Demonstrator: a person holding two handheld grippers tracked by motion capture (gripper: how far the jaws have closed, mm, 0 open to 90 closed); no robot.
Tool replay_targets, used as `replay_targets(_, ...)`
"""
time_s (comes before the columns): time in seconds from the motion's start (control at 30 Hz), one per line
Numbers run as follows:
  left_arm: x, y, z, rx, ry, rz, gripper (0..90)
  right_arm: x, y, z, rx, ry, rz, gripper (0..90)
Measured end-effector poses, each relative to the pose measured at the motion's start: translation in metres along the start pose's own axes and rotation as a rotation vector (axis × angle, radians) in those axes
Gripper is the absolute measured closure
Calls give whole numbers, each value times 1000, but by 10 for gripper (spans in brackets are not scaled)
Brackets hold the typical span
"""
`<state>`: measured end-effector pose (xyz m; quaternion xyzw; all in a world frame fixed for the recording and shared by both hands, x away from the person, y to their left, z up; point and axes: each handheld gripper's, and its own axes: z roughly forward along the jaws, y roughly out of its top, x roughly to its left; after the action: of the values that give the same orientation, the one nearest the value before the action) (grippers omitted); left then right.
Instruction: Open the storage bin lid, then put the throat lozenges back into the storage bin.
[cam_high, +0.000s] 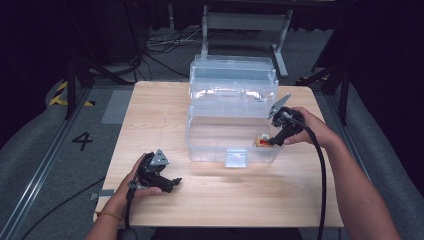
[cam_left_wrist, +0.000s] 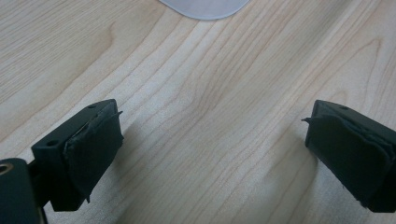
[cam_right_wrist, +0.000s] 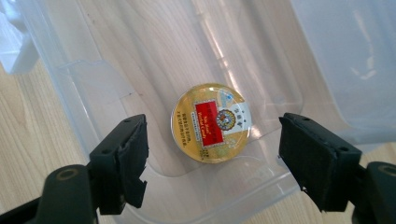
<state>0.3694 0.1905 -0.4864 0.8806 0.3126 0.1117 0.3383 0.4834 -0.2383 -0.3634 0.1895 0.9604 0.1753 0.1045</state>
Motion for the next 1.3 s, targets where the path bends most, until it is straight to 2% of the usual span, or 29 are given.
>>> replay_targets(0.17,-2,2,-1,17,12,-7,46,-1,-6,-11,-76,-11,20,276)
replay_targets(0.2,-2,4,-2,24,10,-3,66,-1,-7,-14,-91,-13,24,277)
replay_targets(0.27,-3,4,-2,8,6,1,150,-1,-10,-18,-135,-21,31,292)
replay_targets(0.33,-3,3,-2,0,6,13,154,-1,-13,-22,-177,-28,39,294)
replay_targets(0.4,1,1,-1,-21,-7,-1,162,0,-17,-25,-219,-35,56,301)
replay_targets(0.43,1,1,-1,-21,-7,-1,165,0,-17,-25,-219,-35,56,301)
replay_targets(0.67,1,2,-1,-19,-7,0,168,-4,-27,-43,-340,-78,116,331)
replay_targets(0.77,2,4,-1,-20,-10,-5,190,-6,-29,-48,-366,-105,137,335)
replay_targets(0.87,1,8,-1,-24,-13,11,203,-8,-30,-53,-395,-132,152,339)
replay_targets(0.97,-2,15,-6,-47,-2,26,203,-10,-32,-56,-425,-145,170,341)
replay_targets(1.03,-4,19,-10,-67,-12,29,205,-12,-33,-59,-452,-161,188,351)
replay_targets(1.17,-7,34,-22,-96,12,60,205,-16,-28,-64,-443,-181,192,351)
replay_targets(1.3,-8,56,-33,-120,17,89,208,-22,-18,-72,-465,-204,192,350)
